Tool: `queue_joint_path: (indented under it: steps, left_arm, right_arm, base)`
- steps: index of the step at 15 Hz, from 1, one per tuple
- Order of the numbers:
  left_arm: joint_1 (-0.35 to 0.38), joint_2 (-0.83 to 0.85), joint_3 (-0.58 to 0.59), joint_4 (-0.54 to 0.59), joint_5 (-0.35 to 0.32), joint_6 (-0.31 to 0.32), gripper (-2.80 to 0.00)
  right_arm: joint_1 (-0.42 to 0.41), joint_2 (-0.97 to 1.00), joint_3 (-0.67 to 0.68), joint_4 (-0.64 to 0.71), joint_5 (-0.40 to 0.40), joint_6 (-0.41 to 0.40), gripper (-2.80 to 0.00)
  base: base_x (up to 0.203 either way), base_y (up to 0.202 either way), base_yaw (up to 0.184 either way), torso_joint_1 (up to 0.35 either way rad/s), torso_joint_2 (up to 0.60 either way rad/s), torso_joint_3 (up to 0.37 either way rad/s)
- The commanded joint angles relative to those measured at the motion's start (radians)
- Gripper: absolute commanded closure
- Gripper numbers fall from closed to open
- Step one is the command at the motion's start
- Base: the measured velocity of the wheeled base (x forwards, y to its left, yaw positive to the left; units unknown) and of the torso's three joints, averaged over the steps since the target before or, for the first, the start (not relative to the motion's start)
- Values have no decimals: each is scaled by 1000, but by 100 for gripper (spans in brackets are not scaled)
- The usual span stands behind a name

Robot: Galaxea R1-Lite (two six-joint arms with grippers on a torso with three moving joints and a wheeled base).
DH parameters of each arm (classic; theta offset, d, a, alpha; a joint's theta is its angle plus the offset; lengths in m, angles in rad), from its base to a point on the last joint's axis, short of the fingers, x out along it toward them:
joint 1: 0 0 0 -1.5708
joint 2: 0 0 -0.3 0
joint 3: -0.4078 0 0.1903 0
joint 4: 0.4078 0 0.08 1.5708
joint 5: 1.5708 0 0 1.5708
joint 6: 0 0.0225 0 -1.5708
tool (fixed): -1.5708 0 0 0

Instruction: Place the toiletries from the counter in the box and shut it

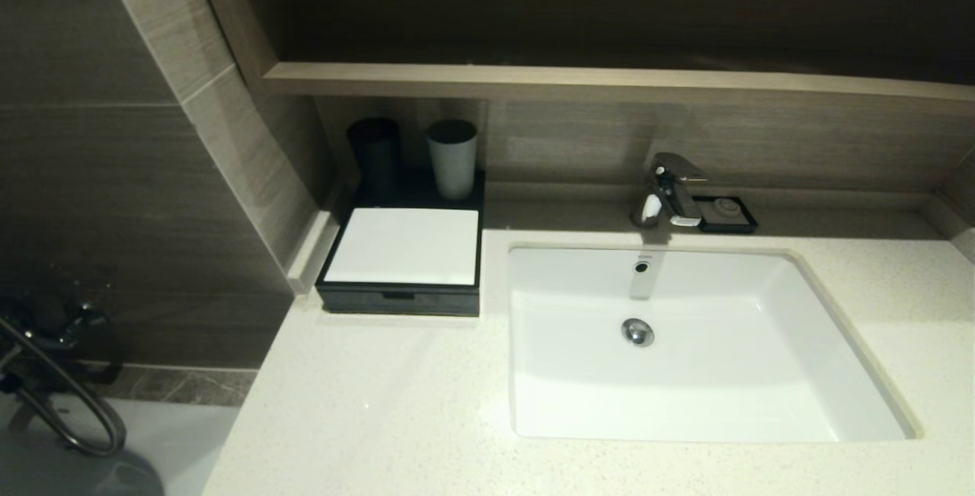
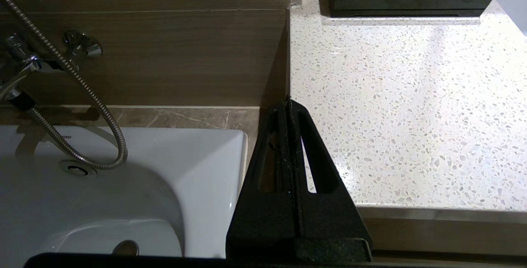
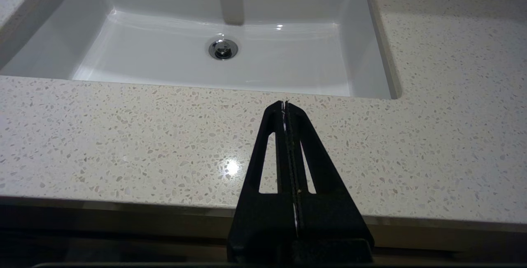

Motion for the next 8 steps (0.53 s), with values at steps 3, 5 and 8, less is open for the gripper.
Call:
queue_joint_path:
  steps: [3,5,8]
  left_arm:
    - [0,2,0,-1,7,-21,0]
    - [0,0,0,-1,5,-21,0]
    - [0,0,0,-1,6,-21,0]
  right_arm:
    - [0,1,0,0,0,-1,0]
    - [0,1,0,0,0,-1,0]
    - [0,1,0,0,0,-1,0]
  base:
    - [0,0,0,0,0,0]
    - [0,0,0,0,0,0]
    - [0,0,0,0,0,0]
